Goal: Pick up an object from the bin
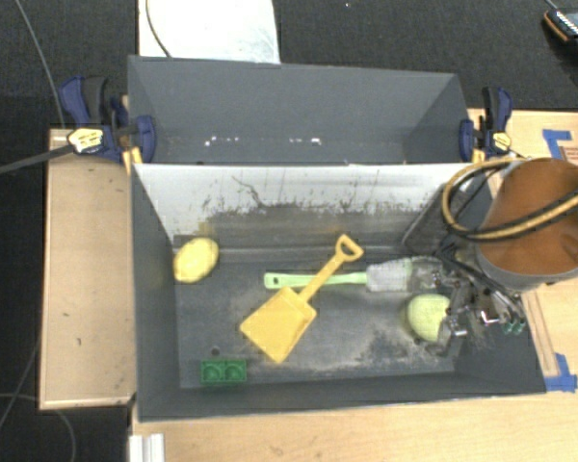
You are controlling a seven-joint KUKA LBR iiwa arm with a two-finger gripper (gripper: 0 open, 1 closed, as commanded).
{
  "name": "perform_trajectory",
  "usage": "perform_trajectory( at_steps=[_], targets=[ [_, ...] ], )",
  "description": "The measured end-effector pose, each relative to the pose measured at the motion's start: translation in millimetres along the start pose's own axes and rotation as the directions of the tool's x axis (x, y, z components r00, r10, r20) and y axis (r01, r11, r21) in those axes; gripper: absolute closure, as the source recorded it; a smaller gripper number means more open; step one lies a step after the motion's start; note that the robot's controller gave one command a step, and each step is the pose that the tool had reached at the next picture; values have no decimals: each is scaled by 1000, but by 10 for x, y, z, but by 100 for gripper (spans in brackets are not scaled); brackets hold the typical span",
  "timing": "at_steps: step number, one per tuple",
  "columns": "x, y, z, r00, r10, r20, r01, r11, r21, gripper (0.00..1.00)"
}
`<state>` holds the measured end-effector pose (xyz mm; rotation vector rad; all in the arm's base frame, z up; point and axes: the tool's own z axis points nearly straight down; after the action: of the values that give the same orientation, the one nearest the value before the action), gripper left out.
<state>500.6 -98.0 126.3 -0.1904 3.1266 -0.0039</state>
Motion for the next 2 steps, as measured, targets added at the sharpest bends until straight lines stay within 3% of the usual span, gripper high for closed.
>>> perform_trajectory(
  at_steps=[1, 2],
  targets=[
    [76, -195, 284, 981, -193, 1, 193, 981, 0, 0],
    [147, -152, -1009, 999, -52, -3, 52, 999, -3, 0]
  ],
)
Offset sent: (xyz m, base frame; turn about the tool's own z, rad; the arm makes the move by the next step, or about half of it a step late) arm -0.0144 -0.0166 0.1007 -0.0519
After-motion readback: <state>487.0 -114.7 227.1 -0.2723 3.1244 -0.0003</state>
